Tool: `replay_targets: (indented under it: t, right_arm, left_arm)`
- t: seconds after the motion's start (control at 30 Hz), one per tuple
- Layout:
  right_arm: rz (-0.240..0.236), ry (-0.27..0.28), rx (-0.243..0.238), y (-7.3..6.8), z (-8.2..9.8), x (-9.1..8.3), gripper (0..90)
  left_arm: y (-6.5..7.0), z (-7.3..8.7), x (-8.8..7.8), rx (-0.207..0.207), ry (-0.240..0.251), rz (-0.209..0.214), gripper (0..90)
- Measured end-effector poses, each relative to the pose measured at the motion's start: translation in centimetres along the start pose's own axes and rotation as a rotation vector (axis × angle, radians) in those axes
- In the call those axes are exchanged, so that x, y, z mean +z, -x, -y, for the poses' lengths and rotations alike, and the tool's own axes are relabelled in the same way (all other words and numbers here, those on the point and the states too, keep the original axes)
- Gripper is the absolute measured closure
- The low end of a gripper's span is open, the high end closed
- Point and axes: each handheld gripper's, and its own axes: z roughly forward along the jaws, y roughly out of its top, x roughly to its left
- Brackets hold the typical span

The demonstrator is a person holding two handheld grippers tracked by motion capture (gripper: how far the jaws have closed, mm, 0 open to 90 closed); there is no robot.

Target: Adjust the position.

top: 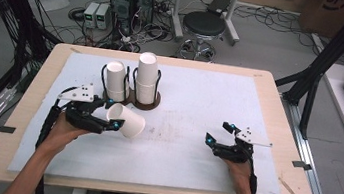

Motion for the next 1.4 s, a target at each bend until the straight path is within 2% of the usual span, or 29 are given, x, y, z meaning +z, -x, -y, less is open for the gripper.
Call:
replay_targets:
  t: [0.17, 0.3, 0.43, 0.53, 0.7, 0.83, 1.0, 1.23, 1.4]
  right_arm:
    - [-0.003, 0.0, 0.016, 0.2, 0.0, 0.0, 14.8]
    - [-0.039, -0.048, 0.011, 0.4, -0.5, 0.2, 14.8]
    - [-0.077, -0.024, -0.012, 0.3, -1.5, 0.0, 14.8]
    - [-0.129, -0.025, -0.023, 0.4, -2.5, 0.0, 14.8]
    - [-0.224, -0.01, -0.03, 0.2, -4.3, -0.1, 14.8]
    - [-0.343, -0.021, -0.007, -0.1, -5.5, 0.3, 14.8]
    - [-0.448, -0.043, -0.038, -0.7, -7.2, 1.1, 14.7]
    - [-0.542, -0.043, -0.091, -1.7, -9.1, 2.0, 14.8]
    - [-0.59, -0.027, -0.121, -2.4, -10.1, 2.5, 14.8]
  left_arm:
    - [-0.1, 0.1, -0.1, -0.006, 0.013, 0.011, 33.7]
    - [-0.3, 0.2, -0.1, -0.015, 0.022, 0.023, 33.7]
    - [-0.4, 0.2, -0.1, -0.021, 0.039, 0.033, 33.7]
    - [-0.5, 0.2, -0.1, -0.021, 0.04, 0.043, 33.7]
    - [-0.5, 0.2, 0.2, -0.022, 0.072, 0.066, 33.7]
    - [-0.5, 0.2, 0.5, -0.027, 0.072, 0.081, 33.7]
    - [-0.4, 0.2, 1.0, -0.035, 0.082, 0.106, 33.7]
    - [-0.2, 0.1, 1.7, -0.035, 0.105, 0.149, 33.7]
    - [-0.1, 0.1, 2.5, -0.044, 0.119, 0.176, 33.7]
